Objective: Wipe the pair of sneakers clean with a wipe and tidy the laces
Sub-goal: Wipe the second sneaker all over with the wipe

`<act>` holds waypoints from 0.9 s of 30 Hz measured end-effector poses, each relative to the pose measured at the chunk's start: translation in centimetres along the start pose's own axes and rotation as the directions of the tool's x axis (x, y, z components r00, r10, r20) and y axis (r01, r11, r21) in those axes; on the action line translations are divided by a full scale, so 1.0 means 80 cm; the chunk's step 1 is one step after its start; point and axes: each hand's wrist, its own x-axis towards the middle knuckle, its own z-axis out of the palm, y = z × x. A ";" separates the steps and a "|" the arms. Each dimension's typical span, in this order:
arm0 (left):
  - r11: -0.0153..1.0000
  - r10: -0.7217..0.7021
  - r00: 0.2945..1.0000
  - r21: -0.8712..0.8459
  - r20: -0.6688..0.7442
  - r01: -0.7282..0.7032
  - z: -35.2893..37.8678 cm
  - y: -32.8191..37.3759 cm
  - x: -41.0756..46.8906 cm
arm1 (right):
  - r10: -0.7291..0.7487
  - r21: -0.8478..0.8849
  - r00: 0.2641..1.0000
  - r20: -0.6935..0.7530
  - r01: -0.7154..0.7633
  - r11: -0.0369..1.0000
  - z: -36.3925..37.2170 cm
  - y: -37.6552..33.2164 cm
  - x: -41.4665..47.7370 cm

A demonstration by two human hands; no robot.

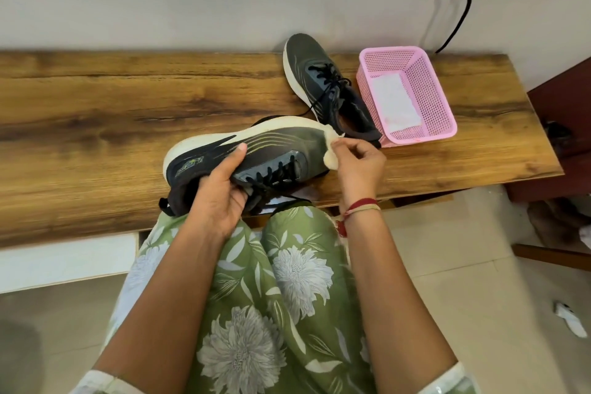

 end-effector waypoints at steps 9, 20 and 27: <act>0.945 0.113 0.993 0.314 -0.041 -0.094 -0.003 -0.015 0.007 | -0.273 -0.464 0.924 0.268 0.372 0.804 0.039 -0.003 -0.039; 0.976 0.093 0.994 0.200 -0.055 -0.081 0.007 -0.012 -0.003 | -0.353 -0.514 0.915 0.193 0.401 0.758 0.013 -0.022 -0.016; 0.970 0.074 0.997 0.235 -0.028 -0.065 0.001 -0.010 0.003 | -0.293 -0.681 0.897 0.331 0.442 0.584 0.025 -0.031 -0.019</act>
